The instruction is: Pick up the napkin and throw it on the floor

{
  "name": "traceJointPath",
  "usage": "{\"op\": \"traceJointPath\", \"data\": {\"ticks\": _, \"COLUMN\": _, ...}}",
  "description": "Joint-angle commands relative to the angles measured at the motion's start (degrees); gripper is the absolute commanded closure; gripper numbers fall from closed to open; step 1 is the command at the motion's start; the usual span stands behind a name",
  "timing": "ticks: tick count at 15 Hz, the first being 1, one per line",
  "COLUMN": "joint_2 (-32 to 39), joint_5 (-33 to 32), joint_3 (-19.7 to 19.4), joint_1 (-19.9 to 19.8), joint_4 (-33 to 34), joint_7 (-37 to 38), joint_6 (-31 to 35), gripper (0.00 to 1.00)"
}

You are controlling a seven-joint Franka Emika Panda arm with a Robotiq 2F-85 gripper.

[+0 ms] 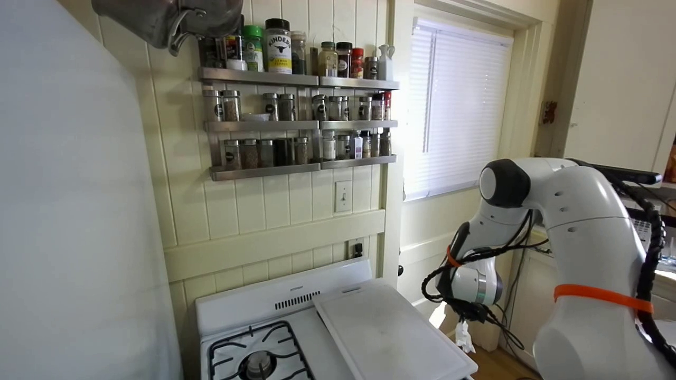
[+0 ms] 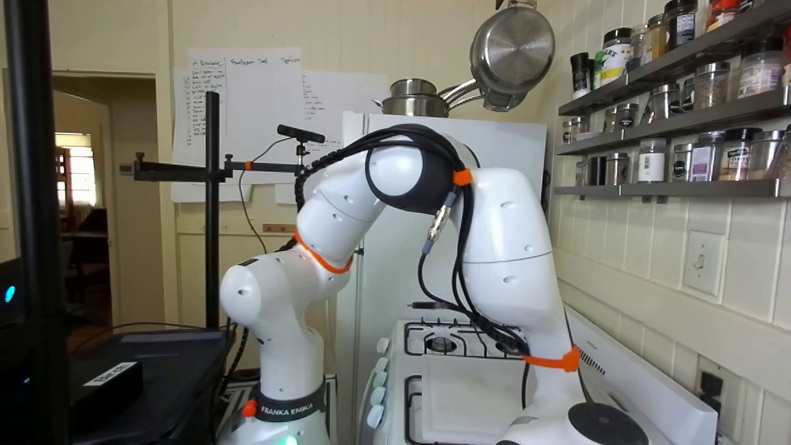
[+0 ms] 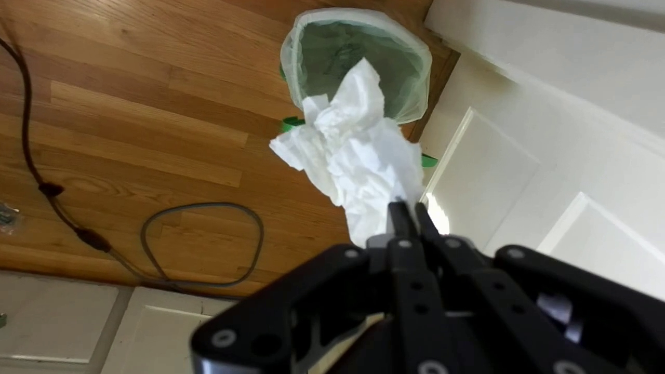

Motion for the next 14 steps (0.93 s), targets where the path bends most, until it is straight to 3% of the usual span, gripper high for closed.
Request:
{"op": "traceJointPath", "data": {"ticks": 1, "joint_2": 5.3, "joint_5": 1.8, "joint_3": 3.9, "joint_1": -3.5, "joint_4": 3.7, "joint_7": -3.7, "joint_6": 3.6, "gripper": 0.99}}
{"op": "traceJointPath", "data": {"ticks": 4, "joint_2": 8.7, "joint_5": 1.2, "joint_3": 5.6, "joint_1": -5.4, "joint_4": 6.7, "joint_7": -4.3, "joint_6": 3.9, "gripper": 0.99}}
{"op": "traceJointPath", "data": {"ticks": 6, "joint_2": 6.3, "joint_5": 2.0, "joint_3": 4.1, "joint_1": -3.3, "joint_4": 4.7, "joint_7": -3.6, "joint_6": 2.5, "gripper": 0.99}}
{"op": "traceJointPath", "data": {"ticks": 14, "joint_2": 8.9, "joint_5": 2.3, "joint_3": 4.4, "joint_1": -3.9, "joint_4": 7.8, "joint_7": -3.3, "joint_6": 2.2, "gripper": 0.99}}
